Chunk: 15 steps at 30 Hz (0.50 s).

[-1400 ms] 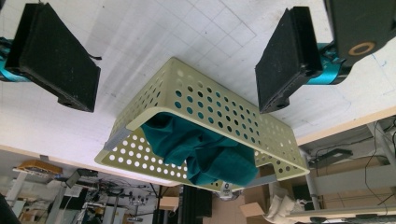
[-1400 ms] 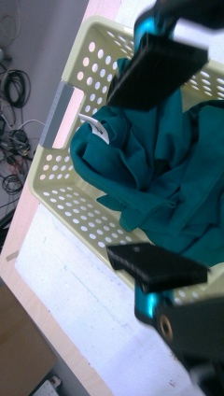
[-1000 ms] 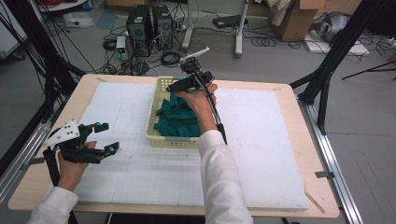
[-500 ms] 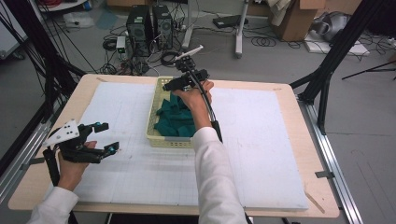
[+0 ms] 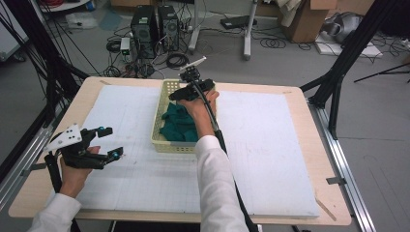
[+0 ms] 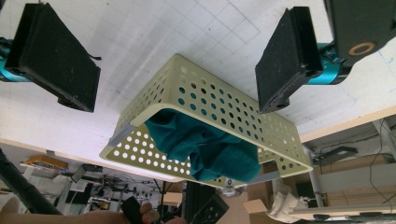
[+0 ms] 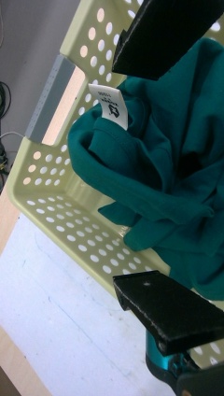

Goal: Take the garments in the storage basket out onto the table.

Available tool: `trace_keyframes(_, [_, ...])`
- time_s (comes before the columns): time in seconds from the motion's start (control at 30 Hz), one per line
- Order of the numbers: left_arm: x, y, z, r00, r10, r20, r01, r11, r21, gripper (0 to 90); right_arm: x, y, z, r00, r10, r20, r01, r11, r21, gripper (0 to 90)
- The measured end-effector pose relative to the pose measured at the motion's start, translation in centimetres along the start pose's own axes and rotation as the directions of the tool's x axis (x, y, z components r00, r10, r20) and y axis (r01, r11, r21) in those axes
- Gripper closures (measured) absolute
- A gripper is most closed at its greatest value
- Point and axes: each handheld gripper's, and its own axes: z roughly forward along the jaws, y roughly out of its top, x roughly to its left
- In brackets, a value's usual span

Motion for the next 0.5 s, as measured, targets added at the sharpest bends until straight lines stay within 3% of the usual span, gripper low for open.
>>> trace_keyframes(0.13, [0.0,0.0,0.0,1.0,0.003,-0.001,-0.003,1.0,-0.002,14.2,-0.1,-0.8,0.9,1.0,-0.002,-0.01,0.002,1.0,0.006,0.6])
trace_keyframes(0.5, [0.0,0.0,0.0,1.0,0.0,0.002,0.0,1.0,-0.003,14.2,-0.2,-2.0,3.1,0.9995,0.013,0.029,-0.014,0.999,0.042,0.6])
